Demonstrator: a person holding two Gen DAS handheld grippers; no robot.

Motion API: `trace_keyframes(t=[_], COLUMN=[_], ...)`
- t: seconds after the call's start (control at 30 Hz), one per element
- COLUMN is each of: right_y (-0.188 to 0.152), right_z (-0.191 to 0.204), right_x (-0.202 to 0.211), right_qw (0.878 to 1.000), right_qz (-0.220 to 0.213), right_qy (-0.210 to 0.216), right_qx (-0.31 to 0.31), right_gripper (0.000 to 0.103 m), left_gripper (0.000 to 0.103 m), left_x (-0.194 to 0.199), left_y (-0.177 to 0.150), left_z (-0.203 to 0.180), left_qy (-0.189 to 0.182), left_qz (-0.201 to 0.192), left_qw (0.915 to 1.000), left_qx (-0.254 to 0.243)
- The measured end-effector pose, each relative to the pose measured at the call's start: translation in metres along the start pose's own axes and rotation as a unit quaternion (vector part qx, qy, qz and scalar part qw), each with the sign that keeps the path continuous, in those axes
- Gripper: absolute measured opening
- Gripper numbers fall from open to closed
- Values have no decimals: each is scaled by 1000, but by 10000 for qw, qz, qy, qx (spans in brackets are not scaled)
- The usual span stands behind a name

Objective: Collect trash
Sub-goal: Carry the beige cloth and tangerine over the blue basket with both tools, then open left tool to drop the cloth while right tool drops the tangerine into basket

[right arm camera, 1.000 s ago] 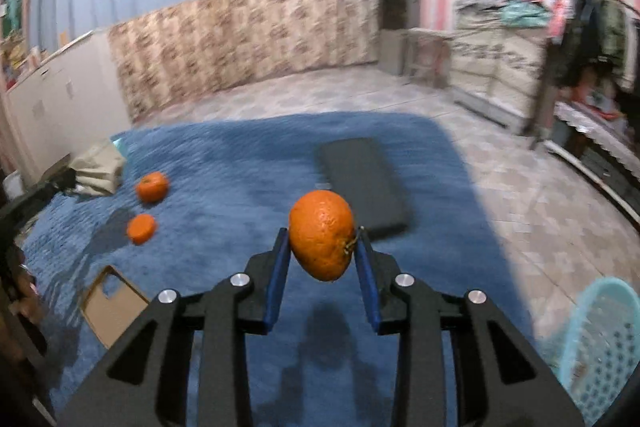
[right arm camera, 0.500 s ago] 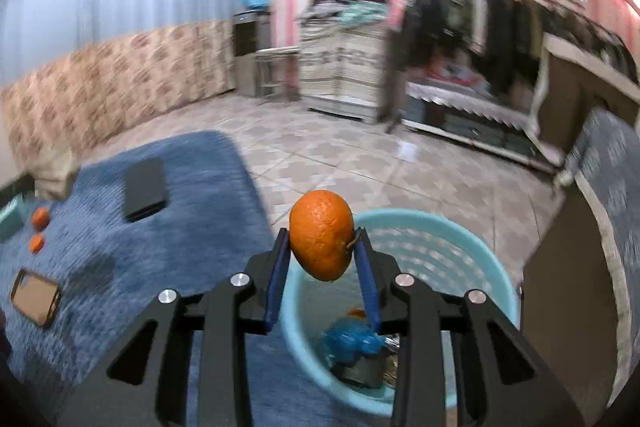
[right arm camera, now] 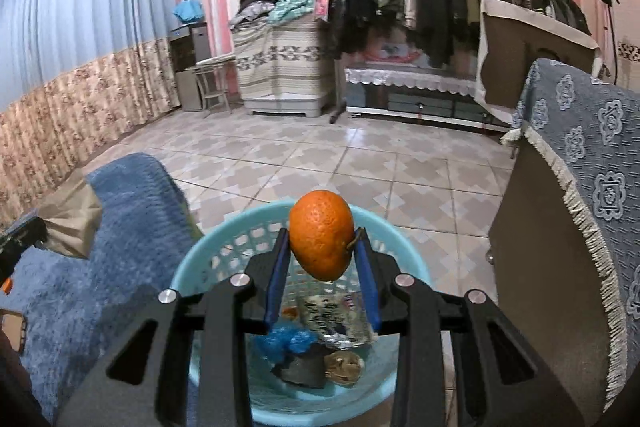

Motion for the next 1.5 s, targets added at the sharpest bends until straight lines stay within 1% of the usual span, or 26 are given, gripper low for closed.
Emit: trace_keyframes(t=[0.1,0.23,0.5,0.63,0.77,0.87,0.97,1.03,1.07,1.13,1.17,1.2,1.23,1.27,1.33,1.5], right_y=[1,-2,-9,-13,-13,-14,-15,-14,-14,-13,-12,-12,-10,-9,-9,-6], right_z=[-11,-25,-50,-63,-67,-66,-62,-61,-60,-56,-55,-53,-52,-49,-45,-27], right_x=[-1,-1,-6,-8,-11,-16,-18,-19,-19,-20,-20,-20,-20,-21,-23,-26], right_qw=[9999,9997,9990,9980,9975,9977,9979,9980,9981,9982,9983,9984,9986,9987,9990,9997], right_qz=[-42,-101,-92,-74,-57,-3,45,57,63,65,69,72,78,84,90,87], right_qy=[-95,-172,-258,-237,-227,-176,-147,-132,-132,-115,-118,-116,-111,-103,-72,-9], right_qx=[-46,-122,-360,-575,-664,-661,-628,-614,-604,-582,-565,-540,-514,-484,-441,-224], right_gripper=[33,33,33,33,33,33,33,33,33,33,33,33,33,33,33,33], left_gripper=[12,12,12,12,12,12,17,36,40,55,60,69,76,78,86,93], left_x=[-14,-25,-47,-63,-77,-87,-89,-90,-89,-84,-81,-78,-75,-72,-67,-58], left_y=[-4,-8,-14,-23,-33,-38,-39,-39,-37,-31,-27,-23,-19,-14,-4,13], left_z=[-30,-54,-91,-105,-121,-128,-127,-125,-123,-116,-111,-105,-101,-95,-82,-56], left_qy=[-158,-240,-365,-524,-502,-554,-479,-395,-354,-256,-152,-48,18,74,208,594], left_qz=[97,122,211,427,473,586,586,593,566,457,373,299,235,172,54,-159], left_qw=[9998,9992,9973,9953,9924,9909,9912,9918,9924,9937,9945,9953,9960,9967,9977,9966], left_qx=[-123,-292,-596,-687,-1023,-1078,-1089,-1064,-1032,-991,-969,-922,-863,-791,-638,-542])
Point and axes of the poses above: each gripper's, at about its wrist camera, not at the fingertips, and x roughly against the way its jaws point, z to its left, y to its top, the point moved 5 cm from there along -x, roughly the way its jaws point, and after that the axes turned 6 degrees about x, right-handed, at the moved point
